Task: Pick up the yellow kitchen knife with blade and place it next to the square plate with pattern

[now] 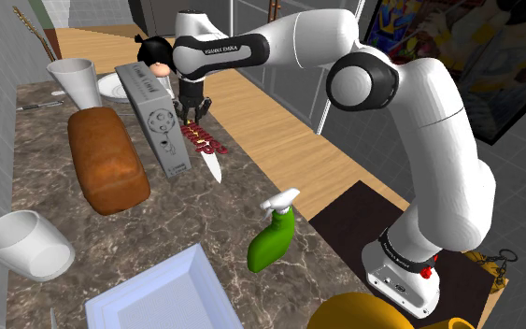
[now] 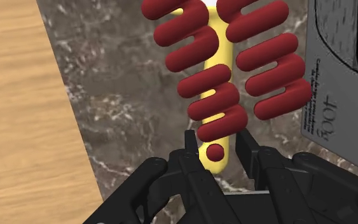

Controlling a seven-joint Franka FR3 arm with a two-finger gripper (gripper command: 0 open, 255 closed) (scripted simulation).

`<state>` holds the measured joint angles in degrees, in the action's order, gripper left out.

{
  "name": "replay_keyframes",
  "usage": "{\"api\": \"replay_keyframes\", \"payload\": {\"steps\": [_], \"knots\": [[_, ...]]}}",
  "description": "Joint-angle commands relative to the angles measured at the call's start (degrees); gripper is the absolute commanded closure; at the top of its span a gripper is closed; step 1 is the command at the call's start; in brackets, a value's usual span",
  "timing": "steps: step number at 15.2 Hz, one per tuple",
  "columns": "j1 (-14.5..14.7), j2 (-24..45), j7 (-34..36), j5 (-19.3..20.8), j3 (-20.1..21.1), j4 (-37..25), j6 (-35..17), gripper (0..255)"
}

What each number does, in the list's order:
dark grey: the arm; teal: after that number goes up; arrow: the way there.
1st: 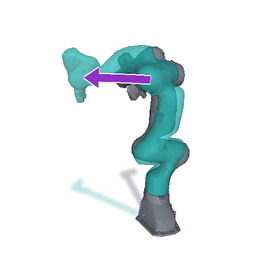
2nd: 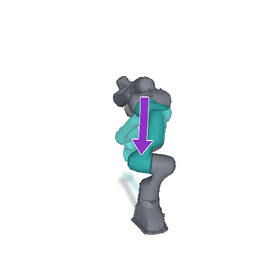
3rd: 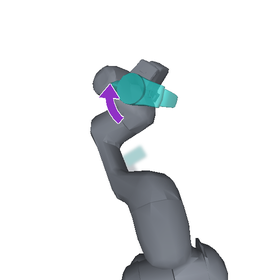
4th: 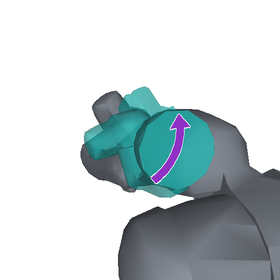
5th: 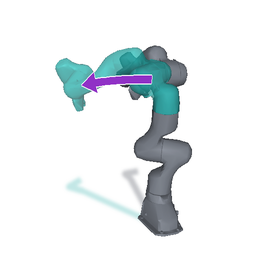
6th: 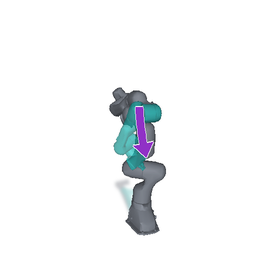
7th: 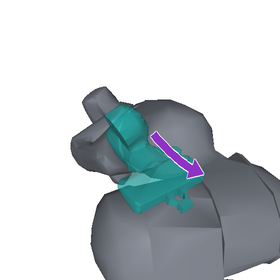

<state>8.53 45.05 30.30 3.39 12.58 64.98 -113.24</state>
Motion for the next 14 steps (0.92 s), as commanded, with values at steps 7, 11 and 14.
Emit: {"api": "replay_keyframes", "payload": {"steps": [7,11,14], "knots": [[0.2,-1.0,0.2,-0.1,0.2,-4.5,5.5,255],[0.5,-1.1,0.3,-0.2,0.2,-7.5,8.5,255],[0.7,-0.8,0.3,-0.1,0.2,-10.2,10.9,255]]}}
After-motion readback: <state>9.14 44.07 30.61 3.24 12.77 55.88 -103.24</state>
